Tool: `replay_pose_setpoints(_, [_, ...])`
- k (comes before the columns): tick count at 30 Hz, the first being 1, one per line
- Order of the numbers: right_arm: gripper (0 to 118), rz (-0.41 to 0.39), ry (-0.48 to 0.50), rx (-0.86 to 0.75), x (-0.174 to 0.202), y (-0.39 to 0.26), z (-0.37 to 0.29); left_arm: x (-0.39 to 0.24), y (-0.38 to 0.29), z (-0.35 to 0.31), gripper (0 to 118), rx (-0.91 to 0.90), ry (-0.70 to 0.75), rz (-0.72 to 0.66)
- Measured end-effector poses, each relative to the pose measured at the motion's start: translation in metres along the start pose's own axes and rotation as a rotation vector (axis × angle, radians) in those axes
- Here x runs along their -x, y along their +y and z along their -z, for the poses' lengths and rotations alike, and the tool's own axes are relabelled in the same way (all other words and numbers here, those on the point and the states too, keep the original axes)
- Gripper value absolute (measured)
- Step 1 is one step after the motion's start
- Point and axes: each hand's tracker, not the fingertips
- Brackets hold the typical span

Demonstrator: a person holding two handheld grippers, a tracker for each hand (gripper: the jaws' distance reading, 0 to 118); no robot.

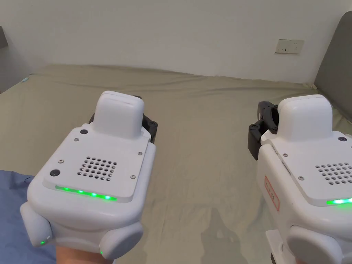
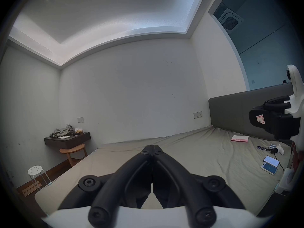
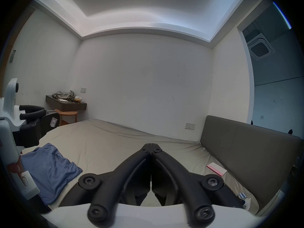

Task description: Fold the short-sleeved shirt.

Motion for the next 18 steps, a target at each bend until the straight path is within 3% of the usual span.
replay_pose_setpoints(7, [2, -0.024, 0.081, -0.019, 0.02, 0.006, 0.007, 0.027, 0.001, -0.01, 0, 0.003, 0.048, 0.011])
replay_pose_setpoints(18, [2, -0.016, 0.413, -0.085, 0.117, 0.021, 0.021, 0.113, -0.003, -0.065, 0, 0.06, 0.389, 0.056])
